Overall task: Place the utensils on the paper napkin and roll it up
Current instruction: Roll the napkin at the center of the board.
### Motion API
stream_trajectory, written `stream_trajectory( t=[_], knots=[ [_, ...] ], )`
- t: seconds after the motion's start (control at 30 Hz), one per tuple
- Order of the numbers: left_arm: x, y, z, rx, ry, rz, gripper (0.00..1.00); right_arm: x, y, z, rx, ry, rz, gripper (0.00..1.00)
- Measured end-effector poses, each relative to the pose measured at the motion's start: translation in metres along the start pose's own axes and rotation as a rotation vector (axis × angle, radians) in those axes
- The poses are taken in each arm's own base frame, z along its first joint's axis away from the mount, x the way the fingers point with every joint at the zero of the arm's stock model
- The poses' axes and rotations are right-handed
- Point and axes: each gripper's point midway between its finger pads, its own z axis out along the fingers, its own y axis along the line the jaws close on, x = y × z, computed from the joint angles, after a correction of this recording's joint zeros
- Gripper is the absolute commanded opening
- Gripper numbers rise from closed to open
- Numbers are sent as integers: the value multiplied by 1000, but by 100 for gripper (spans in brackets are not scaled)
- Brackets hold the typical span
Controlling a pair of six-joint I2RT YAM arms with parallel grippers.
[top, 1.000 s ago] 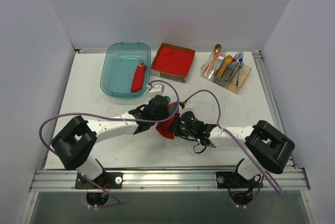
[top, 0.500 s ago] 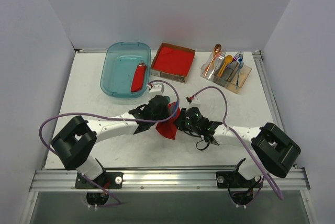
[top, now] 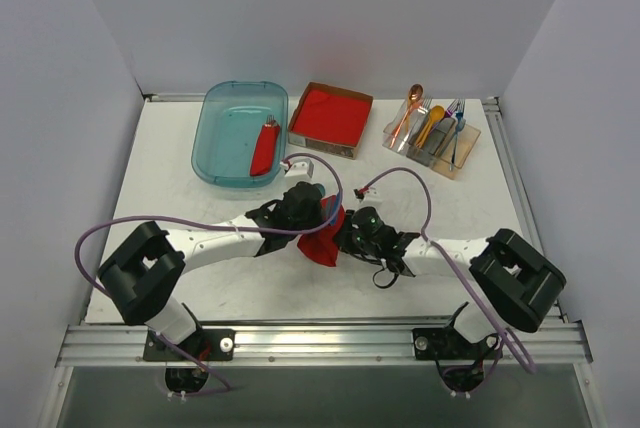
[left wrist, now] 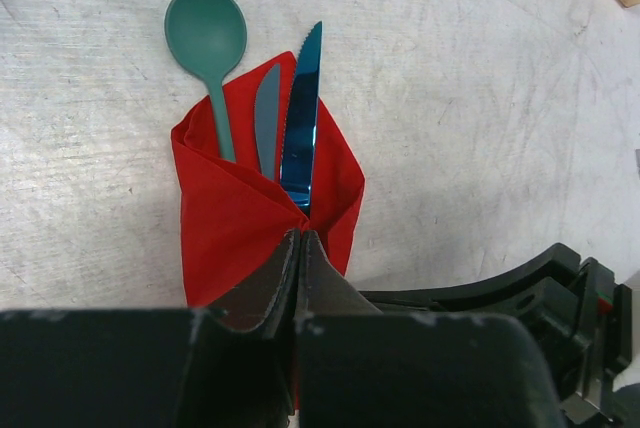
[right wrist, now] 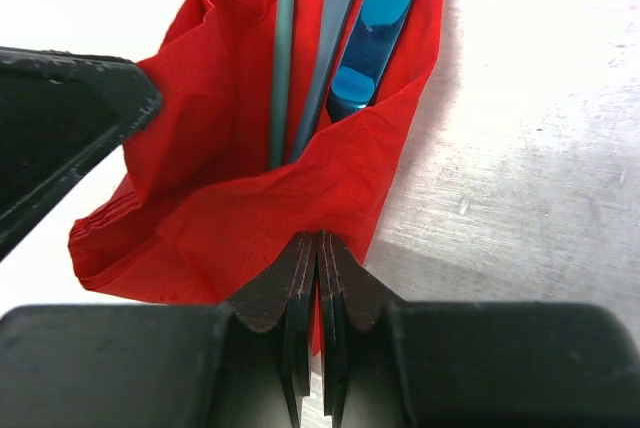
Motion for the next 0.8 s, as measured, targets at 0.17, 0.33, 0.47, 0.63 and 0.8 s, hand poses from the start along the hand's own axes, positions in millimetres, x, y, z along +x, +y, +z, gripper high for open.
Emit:
stream_trajectory(
  t=[0.17,0.33,0.47,0.63,0.8],
  knots=[
    [0,1,0,-3,-1,2,2,4,2,3,-13,13,-2,5],
    [0,1,0,-4,0,4,2,1,10,8,-35,11,-2,5],
    [0,1,0,-5,0,4,2,3,15,13,-50,17,-4,5],
    [0,1,0,-6,1,5,3,6,17,20,-57,23,-3,5],
    [-5,-4,-1,5,-8,0,2,8,23,24,-85,29,-5,5]
  ],
)
